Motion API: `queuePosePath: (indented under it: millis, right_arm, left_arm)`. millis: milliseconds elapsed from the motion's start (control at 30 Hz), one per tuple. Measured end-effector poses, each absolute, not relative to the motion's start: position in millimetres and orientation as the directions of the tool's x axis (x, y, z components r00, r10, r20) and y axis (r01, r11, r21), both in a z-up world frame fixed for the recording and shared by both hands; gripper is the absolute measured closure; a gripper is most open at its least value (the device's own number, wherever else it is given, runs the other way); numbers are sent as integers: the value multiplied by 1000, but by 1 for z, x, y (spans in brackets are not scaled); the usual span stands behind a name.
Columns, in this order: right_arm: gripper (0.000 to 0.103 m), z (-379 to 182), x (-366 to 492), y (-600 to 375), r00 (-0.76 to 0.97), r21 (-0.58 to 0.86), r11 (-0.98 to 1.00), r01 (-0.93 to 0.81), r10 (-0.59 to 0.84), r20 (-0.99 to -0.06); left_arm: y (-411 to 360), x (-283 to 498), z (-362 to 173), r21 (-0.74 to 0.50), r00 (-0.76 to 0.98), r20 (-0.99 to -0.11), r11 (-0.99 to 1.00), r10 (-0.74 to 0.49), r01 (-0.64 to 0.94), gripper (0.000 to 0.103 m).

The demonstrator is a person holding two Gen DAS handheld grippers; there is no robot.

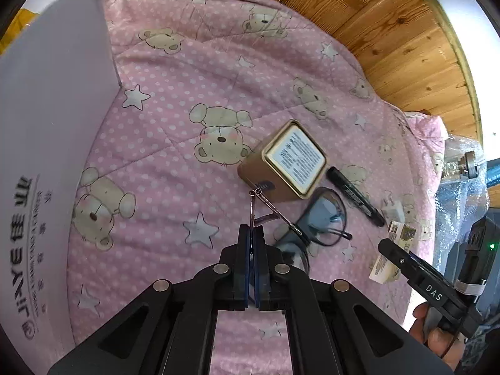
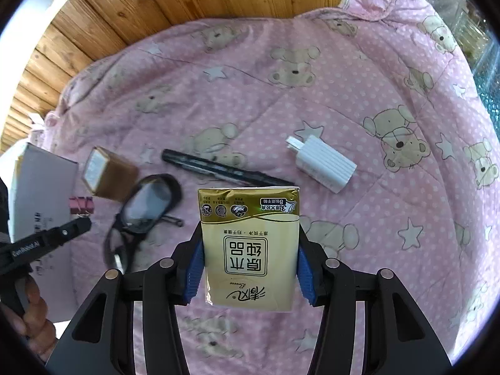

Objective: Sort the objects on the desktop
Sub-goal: 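Lift and carry the binder clip and tissue pack toward the white box with both grippers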

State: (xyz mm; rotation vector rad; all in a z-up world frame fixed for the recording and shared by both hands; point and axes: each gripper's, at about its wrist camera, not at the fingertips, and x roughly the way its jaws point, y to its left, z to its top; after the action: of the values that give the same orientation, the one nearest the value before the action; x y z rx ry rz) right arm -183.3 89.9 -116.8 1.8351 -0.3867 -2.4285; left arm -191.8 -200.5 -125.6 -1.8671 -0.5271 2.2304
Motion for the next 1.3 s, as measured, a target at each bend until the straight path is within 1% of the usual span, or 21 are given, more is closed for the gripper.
queuePosePath:
  millis: [300,700,1300]
  right_arm:
    - [50,-100,-173,60,-292,267,-962,-65,-238,-927]
    - [50,-78,-138,41,-296,273,-962,-26,-254,-921]
    - [50,-34,-90,-4,-327,259,-962,85,-273,-905]
  left_arm:
    - [-192,-174,-99,-398,-221,-900,-915,376,63,102]
    - [-191,-139,-61,-413,-267,-881,-910,391,31,102]
    - [-210,-89,-8,-450,-368,-834,-893,412,21,102]
